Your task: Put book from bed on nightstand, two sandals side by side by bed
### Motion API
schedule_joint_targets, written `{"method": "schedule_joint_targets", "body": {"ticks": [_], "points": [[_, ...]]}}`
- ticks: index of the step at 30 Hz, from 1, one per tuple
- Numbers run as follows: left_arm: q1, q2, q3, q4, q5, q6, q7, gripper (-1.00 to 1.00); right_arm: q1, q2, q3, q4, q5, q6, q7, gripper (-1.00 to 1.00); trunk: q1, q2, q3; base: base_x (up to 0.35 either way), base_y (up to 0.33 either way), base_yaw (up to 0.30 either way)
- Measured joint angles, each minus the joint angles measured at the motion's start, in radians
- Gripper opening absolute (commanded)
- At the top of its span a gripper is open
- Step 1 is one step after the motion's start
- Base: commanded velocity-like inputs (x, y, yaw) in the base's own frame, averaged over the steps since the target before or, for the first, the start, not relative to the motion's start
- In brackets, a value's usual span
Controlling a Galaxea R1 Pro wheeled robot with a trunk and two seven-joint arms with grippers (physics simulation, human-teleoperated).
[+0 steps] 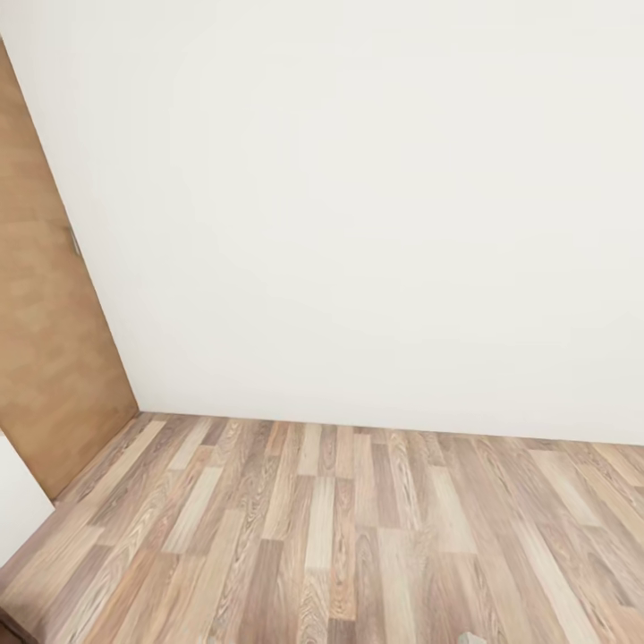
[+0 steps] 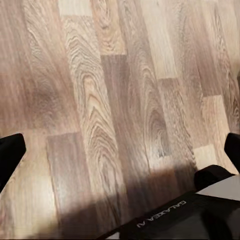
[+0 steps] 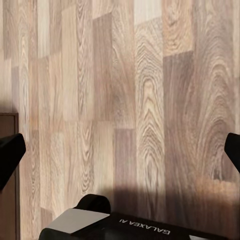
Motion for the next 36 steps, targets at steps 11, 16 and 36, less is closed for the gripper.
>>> {"method": "schedule_joint_targets", "body": {"ticks": [11, 16, 36], "points": [[0.019, 0.017, -0.002, 0.005, -0.088, -0.014, 0.05, 1.0, 0.0, -0.001, 0.0, 0.002, -0.001, 0.0, -0.001, 1.0, 0.0, 0.0, 0.0, 0.245, 0.0, 0.0], [0.02, 0.02, -0.002, 0.005, -0.088, -0.014, 0.052, 1.0, 0.0, -0.001, 0.0, 0.003, -0.003, 0.001, -0.001, 1.0, 0.0, 0.0, 0.0, 0.185, 0.0, 0.0], [0.037, 0.018, -0.003, 0.005, -0.2, -0.013, 0.054, 1.0, 0.069, -0.005, 0.002, 0.061, 0.001, 0.001, -0.076, 1.0, 0.001, 0.0, 0.0, 0.091, 0.0, 0.0]]}}
